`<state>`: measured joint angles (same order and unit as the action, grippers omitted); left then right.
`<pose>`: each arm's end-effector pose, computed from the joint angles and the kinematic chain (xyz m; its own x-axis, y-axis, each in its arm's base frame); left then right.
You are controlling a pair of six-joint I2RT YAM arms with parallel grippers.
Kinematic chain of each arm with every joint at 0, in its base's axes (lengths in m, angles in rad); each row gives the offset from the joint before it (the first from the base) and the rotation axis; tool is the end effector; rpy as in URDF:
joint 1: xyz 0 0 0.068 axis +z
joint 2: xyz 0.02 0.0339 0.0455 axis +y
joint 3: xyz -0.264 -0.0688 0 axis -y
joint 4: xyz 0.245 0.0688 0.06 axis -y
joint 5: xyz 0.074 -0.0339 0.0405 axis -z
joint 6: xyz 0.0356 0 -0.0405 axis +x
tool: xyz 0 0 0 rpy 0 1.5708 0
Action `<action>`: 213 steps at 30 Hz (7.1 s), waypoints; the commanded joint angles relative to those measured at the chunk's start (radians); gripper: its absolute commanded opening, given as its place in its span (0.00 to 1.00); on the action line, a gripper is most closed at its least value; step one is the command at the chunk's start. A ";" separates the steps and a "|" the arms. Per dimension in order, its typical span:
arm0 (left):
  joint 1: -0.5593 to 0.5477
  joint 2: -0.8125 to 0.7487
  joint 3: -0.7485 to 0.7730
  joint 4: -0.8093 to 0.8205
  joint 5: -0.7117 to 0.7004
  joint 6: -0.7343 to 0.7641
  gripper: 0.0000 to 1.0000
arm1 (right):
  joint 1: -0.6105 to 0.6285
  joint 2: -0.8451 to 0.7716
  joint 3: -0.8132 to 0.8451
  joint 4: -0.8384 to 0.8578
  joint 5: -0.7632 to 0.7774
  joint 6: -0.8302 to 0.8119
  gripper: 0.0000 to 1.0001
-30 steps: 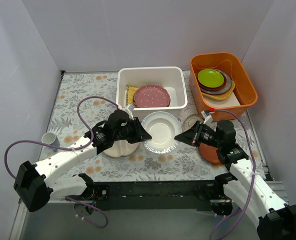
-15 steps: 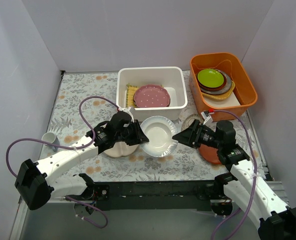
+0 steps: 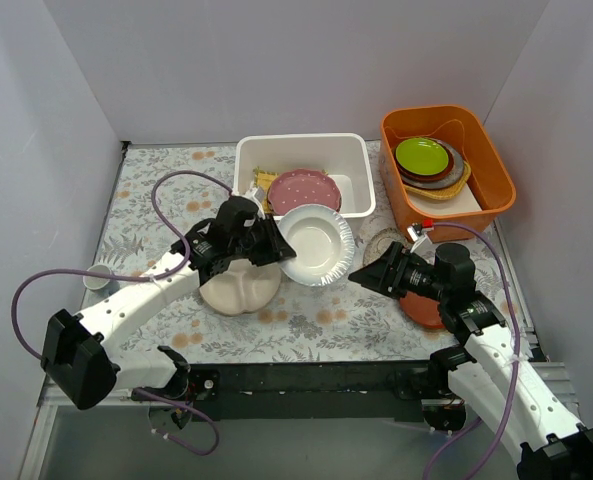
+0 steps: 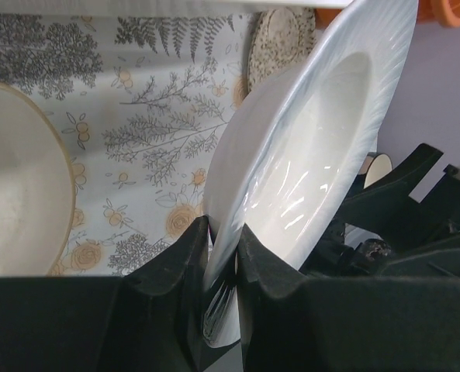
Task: Place the plates into the plastic bin on the countertop
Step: Place the plate in the plastic bin, then pick up the plate at the center of the board.
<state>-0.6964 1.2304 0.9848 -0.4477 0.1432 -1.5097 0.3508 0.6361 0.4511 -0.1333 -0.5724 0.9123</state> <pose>0.2024 -0.1759 0.2912 -0.7477 -0.6626 0.0441 -0.4455 0.4512 -0.7733 0.1419 0.0725 0.2517 -0.7904 0.4187 -0.4471 -0.2400 0.4599 0.8549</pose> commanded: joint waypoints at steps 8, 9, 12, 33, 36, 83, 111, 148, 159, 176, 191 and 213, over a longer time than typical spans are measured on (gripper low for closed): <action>0.147 0.089 0.224 0.067 0.159 0.097 0.00 | 0.001 -0.026 0.024 -0.012 0.003 -0.027 0.84; 0.156 0.105 0.242 0.061 0.170 0.103 0.00 | 0.001 -0.026 0.024 -0.017 0.002 -0.029 0.84; 0.173 0.164 0.328 0.046 0.190 0.129 0.00 | 0.001 -0.027 0.023 -0.026 0.003 -0.036 0.84; 0.282 0.480 0.595 0.084 0.309 0.085 0.00 | 0.001 -0.029 0.028 -0.054 -0.024 -0.059 0.84; 0.301 0.514 0.603 0.115 0.341 0.059 0.00 | -0.001 -0.029 0.028 -0.052 -0.026 -0.059 0.84; 0.354 0.796 0.678 -0.014 0.308 0.146 0.04 | -0.001 -0.050 0.021 -0.103 -0.023 -0.079 0.83; 0.357 0.676 0.775 -0.233 0.027 0.235 0.89 | 0.000 -0.081 0.026 -0.121 -0.018 -0.070 0.83; 0.104 0.155 0.453 -0.060 0.148 0.189 0.98 | -0.001 -0.110 0.050 -0.183 0.038 -0.087 0.83; -0.055 0.129 0.256 0.070 0.122 0.106 0.98 | -0.001 -0.142 0.156 -0.269 0.137 -0.125 0.83; -0.235 0.368 0.144 0.293 0.111 -0.041 0.86 | -0.001 -0.360 0.320 -0.431 0.508 -0.133 0.80; -0.373 0.783 0.388 0.346 0.114 -0.095 0.80 | 0.001 -0.392 0.406 -0.540 0.626 -0.179 0.78; -0.382 0.598 0.295 0.227 -0.005 -0.092 0.80 | 0.001 -0.322 0.293 -0.447 0.431 -0.175 0.80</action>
<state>-1.0756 2.0155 1.3464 -0.1860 0.1947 -1.5967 0.3508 0.2783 0.7937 -0.6735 -0.0372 0.7330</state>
